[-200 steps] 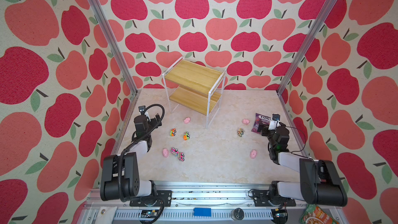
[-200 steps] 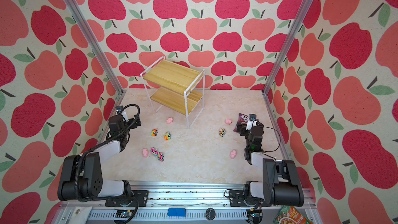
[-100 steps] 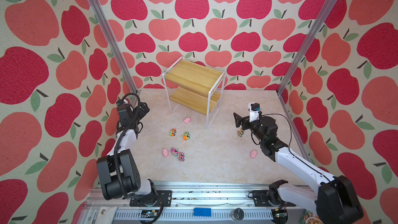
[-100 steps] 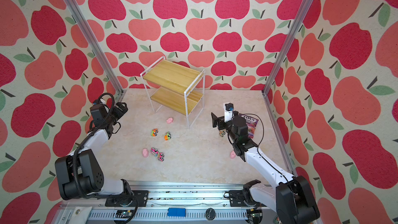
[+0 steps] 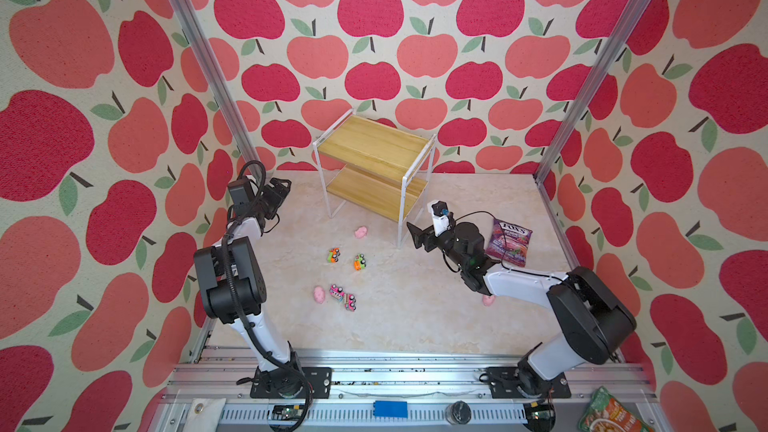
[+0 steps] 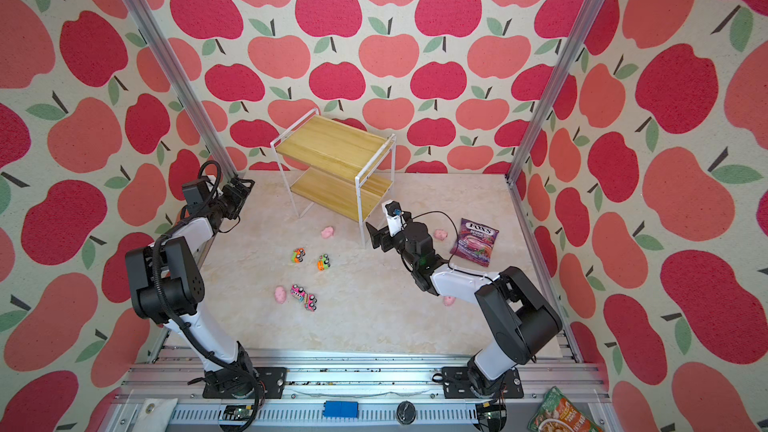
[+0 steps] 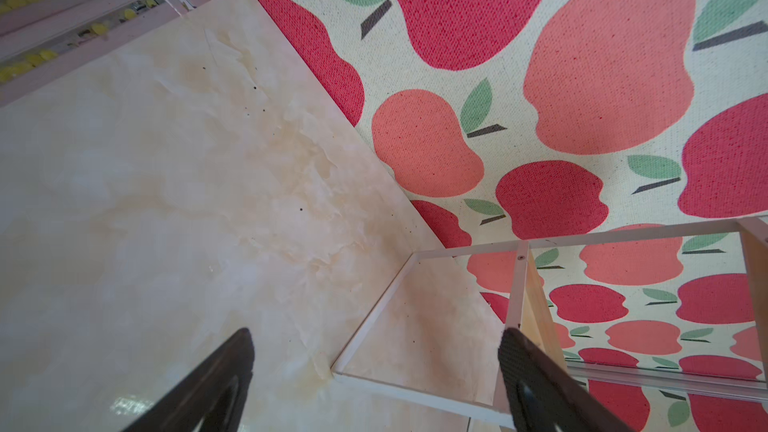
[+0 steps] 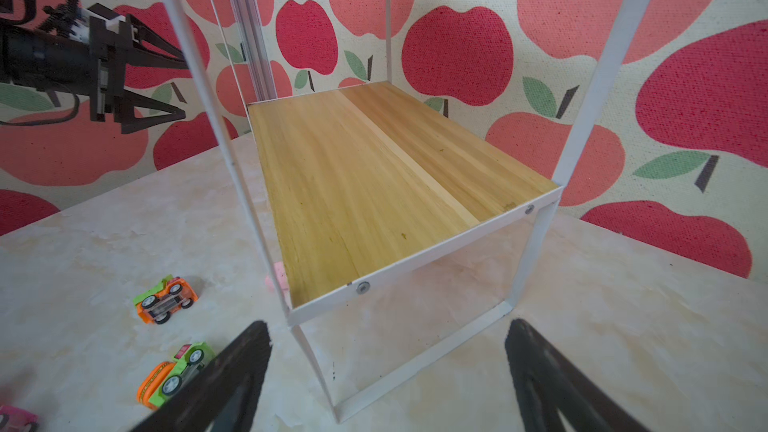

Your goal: Place and organize the plastic toys onto the shelf

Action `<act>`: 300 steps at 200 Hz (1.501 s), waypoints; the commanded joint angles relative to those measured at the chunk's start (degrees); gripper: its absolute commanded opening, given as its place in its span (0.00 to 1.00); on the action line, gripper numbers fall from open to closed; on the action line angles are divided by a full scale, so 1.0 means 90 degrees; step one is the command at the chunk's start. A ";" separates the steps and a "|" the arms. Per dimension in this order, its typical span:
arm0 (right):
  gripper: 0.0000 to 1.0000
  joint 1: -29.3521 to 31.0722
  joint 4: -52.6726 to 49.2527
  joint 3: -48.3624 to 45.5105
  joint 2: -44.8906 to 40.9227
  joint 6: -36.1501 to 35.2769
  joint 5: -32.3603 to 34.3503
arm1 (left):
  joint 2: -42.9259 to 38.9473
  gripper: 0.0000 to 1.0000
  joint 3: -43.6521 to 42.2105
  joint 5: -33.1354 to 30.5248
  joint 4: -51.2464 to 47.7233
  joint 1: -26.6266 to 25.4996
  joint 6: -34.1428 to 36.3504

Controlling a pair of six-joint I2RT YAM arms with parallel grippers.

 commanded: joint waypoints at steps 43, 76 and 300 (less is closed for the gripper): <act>0.90 0.0096 0.0850 0.0819 0.0895 -0.0082 0.0044 | 0.0694 0.94 0.0669 0.0493 0.0360 -0.0268 -0.0120; 0.89 0.0060 0.0832 0.1130 0.1188 -0.0151 0.0105 | 0.0834 0.93 0.0822 0.0533 0.0363 -0.0449 -0.0045; 0.87 -0.2447 0.0547 0.2236 0.1965 0.0835 -0.1432 | -0.1425 0.95 -0.0711 -0.0767 -0.1803 -0.1102 0.1837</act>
